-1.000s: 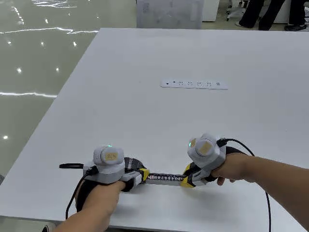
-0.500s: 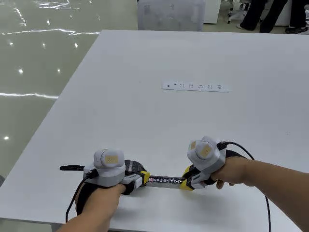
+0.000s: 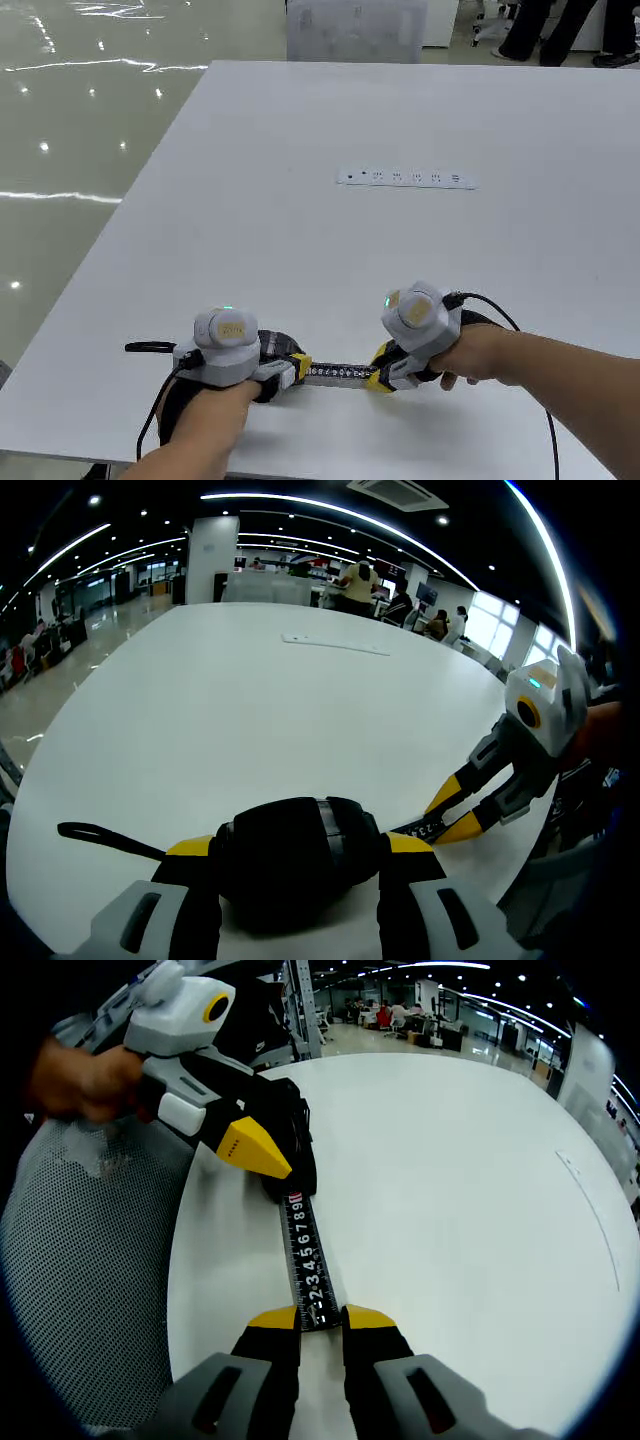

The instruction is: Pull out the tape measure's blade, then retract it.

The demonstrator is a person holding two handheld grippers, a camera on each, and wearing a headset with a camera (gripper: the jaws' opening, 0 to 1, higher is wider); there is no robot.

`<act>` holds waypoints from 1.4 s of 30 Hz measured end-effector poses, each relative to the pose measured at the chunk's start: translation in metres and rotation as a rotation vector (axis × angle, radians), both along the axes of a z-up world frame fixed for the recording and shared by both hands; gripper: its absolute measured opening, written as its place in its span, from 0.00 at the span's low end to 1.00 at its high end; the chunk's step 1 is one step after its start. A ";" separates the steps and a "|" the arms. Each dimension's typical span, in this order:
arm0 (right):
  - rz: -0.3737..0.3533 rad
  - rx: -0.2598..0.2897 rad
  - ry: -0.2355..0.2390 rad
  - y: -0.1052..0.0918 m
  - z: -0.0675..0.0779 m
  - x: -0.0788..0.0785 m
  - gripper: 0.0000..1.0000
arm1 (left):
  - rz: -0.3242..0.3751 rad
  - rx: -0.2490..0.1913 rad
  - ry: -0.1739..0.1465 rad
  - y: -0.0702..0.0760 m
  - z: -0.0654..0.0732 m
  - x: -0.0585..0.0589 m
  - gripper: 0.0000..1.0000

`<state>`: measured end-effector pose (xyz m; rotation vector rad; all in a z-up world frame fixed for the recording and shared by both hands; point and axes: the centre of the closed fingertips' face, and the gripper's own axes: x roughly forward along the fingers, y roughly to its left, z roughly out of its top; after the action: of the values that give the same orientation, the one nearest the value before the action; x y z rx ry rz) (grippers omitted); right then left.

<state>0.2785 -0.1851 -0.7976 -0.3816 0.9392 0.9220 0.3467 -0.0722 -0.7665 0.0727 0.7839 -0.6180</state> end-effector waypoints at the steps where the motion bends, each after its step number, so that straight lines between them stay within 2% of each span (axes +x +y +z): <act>1: 0.000 0.001 0.000 0.000 0.000 0.000 0.14 | 0.000 0.000 0.000 0.000 0.000 0.000 0.60; 10: 0.017 0.019 -0.017 0.007 0.001 0.001 0.14 | 0.001 -0.003 0.001 0.000 0.000 0.000 0.60; 27: 0.009 0.044 -0.026 0.016 0.001 0.006 0.14 | 0.003 -0.006 0.001 0.000 0.000 -0.001 0.60; 42: 0.010 0.044 -0.031 0.023 0.000 0.010 0.14 | 0.007 -0.011 0.001 0.000 0.000 0.000 0.60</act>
<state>0.2888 -0.1621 -0.7975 -0.3621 0.8876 0.9417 0.3466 -0.0726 -0.7666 0.0598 0.7816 -0.6161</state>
